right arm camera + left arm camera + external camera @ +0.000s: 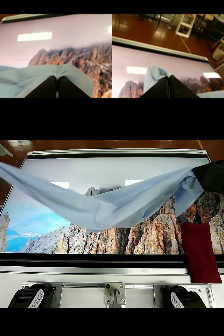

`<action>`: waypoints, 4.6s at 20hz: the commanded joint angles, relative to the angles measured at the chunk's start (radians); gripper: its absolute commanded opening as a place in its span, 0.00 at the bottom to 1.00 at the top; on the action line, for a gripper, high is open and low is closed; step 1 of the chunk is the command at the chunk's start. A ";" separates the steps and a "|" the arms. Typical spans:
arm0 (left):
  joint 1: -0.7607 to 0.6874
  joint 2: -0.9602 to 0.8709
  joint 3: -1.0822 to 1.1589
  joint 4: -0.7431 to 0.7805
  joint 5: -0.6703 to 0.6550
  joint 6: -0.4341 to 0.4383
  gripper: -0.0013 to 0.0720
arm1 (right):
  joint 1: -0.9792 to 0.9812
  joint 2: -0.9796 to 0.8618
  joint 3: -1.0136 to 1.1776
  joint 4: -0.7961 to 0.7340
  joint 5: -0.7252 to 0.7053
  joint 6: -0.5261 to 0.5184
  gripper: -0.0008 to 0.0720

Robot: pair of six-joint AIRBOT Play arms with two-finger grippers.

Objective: Fold the shirts.

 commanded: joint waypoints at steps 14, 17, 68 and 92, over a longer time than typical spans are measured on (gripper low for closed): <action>-0.008 0.061 -0.570 0.164 -0.211 -0.109 0.06 | 0.098 -0.475 0.043 0.053 -0.086 0.026 0.09; -0.036 0.061 -0.700 0.101 -0.135 -0.109 0.06 | 0.183 -0.686 0.043 0.048 -0.122 0.035 0.10; 0.075 0.062 0.387 0.203 -0.040 -0.106 0.06 | -0.004 0.077 0.302 0.024 -0.356 -0.157 0.09; 0.073 -0.611 0.029 0.150 -0.202 0.025 0.07 | -0.003 -0.471 -0.174 0.007 -0.360 0.024 0.09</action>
